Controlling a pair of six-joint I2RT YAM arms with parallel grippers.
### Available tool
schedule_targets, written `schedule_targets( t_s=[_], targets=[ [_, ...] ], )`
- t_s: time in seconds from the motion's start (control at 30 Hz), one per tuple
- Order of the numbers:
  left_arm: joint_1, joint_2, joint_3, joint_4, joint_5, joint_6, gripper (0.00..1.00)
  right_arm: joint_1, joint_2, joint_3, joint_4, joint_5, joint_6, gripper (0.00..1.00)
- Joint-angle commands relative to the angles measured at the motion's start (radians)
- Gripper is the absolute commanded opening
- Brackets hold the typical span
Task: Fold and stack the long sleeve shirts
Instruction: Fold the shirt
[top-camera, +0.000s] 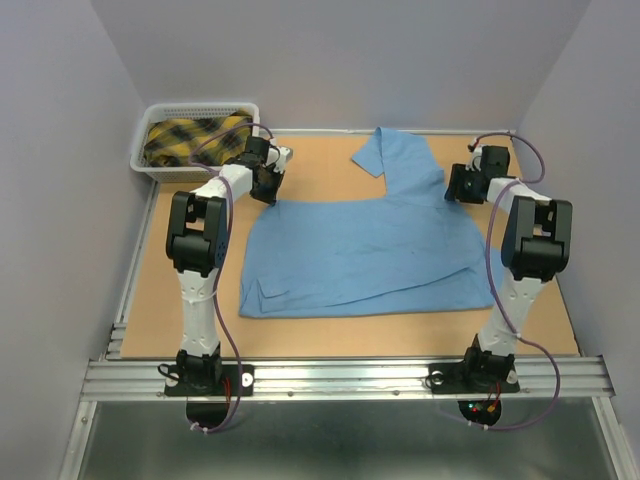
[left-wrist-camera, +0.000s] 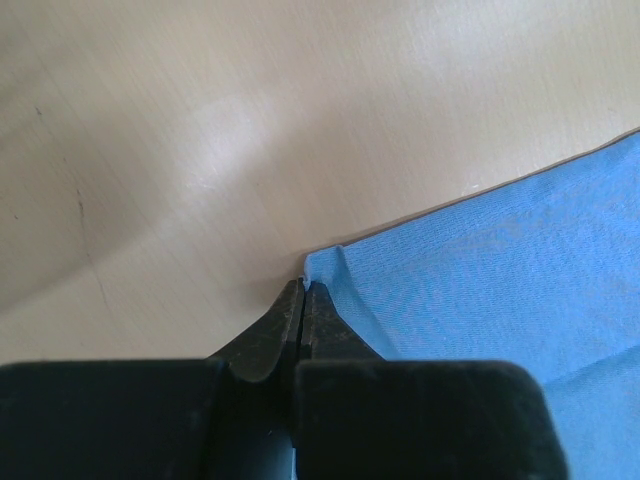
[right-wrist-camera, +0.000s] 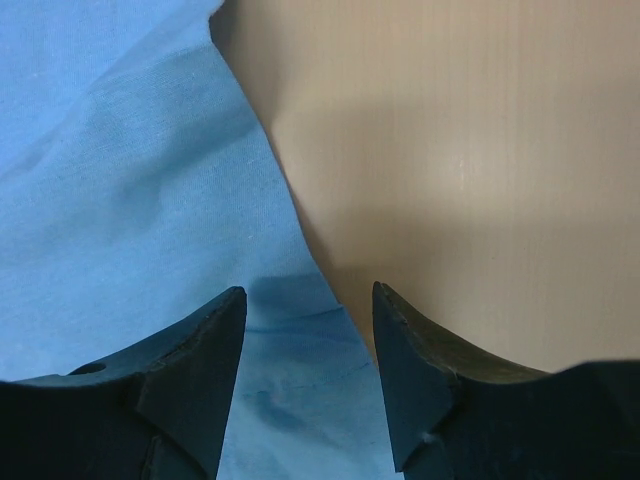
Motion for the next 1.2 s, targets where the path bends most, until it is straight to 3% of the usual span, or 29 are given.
schedule_targets(
  t_s=[0.0,0.43,0.6,0.73,0.97,1.17],
  targets=[
    [-0.003,-0.022,-0.032,-0.054,0.030,-0.001,0.00,0.012,0.016,0.087,-0.015,0.041,-0.058,0.59],
    [-0.003,-0.025,-0.034,-0.051,0.024,-0.008,0.00,0.060,0.059,0.084,-0.047,0.085,-0.074,0.51],
    [-0.002,-0.029,-0.042,-0.048,-0.004,-0.011,0.00,0.062,0.057,0.088,-0.050,0.117,-0.075,0.15],
    [0.001,-0.052,-0.043,-0.042,-0.024,-0.019,0.00,0.062,0.036,0.130,-0.062,0.137,-0.071,0.01],
    [0.012,-0.158,-0.068,-0.019,-0.116,-0.040,0.00,0.060,-0.055,0.161,-0.068,0.246,-0.086,0.01],
    [0.012,-0.235,-0.120,0.021,-0.159,-0.062,0.00,0.062,-0.130,0.130,-0.068,0.243,-0.062,0.01]
  ],
)
